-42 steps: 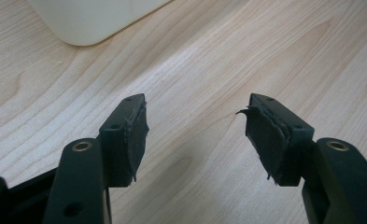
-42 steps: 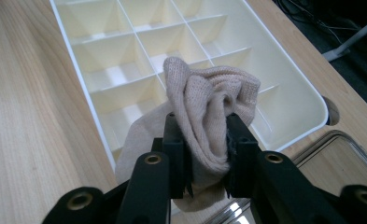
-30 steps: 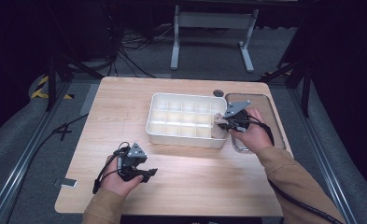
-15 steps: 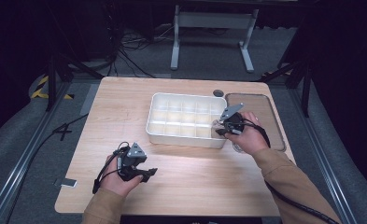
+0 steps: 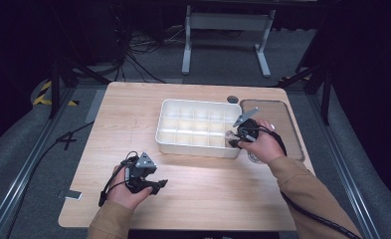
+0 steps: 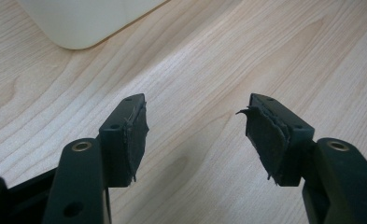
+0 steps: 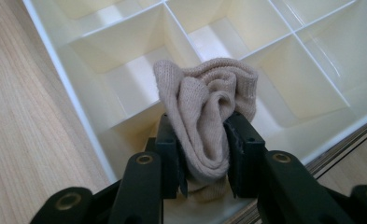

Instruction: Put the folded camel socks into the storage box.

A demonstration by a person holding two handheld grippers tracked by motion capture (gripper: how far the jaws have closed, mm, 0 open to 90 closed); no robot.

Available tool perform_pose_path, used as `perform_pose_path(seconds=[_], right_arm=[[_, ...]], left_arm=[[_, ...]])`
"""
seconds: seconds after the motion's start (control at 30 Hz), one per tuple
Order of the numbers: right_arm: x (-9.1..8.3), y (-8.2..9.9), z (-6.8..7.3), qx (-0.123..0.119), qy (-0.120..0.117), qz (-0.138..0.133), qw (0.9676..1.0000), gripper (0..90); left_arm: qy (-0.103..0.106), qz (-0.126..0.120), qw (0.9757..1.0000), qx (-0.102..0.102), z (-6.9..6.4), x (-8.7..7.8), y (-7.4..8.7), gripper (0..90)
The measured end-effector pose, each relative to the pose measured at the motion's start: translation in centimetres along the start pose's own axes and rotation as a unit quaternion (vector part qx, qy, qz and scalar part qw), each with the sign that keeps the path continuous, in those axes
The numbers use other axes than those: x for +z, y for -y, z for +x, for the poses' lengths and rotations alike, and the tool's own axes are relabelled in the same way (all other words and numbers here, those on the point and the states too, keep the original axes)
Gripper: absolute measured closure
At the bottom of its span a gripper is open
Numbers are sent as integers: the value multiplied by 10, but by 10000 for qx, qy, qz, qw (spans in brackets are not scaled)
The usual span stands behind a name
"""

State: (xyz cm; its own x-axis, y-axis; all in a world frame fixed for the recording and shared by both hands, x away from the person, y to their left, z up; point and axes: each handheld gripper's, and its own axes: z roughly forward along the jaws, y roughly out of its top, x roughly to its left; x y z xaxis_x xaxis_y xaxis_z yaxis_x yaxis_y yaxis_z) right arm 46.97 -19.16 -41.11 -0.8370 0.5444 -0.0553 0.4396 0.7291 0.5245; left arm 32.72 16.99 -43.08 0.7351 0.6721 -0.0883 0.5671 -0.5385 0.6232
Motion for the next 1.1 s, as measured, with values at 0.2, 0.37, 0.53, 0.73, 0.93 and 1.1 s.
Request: perform_pose_path(seconds=[0.2, 0.37, 0.53, 0.73, 0.93, 1.1], right_arm=[[-2, -3, 1, 204, -69, 68, 9997, 609], [-10, -4, -1, 411, -118, -153, 9990, 536], [-13, -7, -5, 561, -105, -413, 9975, 456], [-10, -12, -7, 722, -175, -562, 9957, 447], [-7, -14, -11, 785, -309, -404, 9956, 640], [-8, -11, -13, 715, -245, -129, 9971, 753]], left_arm=[[9, -26, 10000, -10, 0, -1, 0, 391], [16, -19, 10000, -36, 1, -1, 0, 389], [-2, 2, 10000, 11, 1, 0, 0, 388], [6, 53, 10000, 50, 2, 0, 0, 386], [18, 43, 10000, 47, 2, 0, 0, 384], [15, 45, 10000, 24, 1, 0, 0, 380]])
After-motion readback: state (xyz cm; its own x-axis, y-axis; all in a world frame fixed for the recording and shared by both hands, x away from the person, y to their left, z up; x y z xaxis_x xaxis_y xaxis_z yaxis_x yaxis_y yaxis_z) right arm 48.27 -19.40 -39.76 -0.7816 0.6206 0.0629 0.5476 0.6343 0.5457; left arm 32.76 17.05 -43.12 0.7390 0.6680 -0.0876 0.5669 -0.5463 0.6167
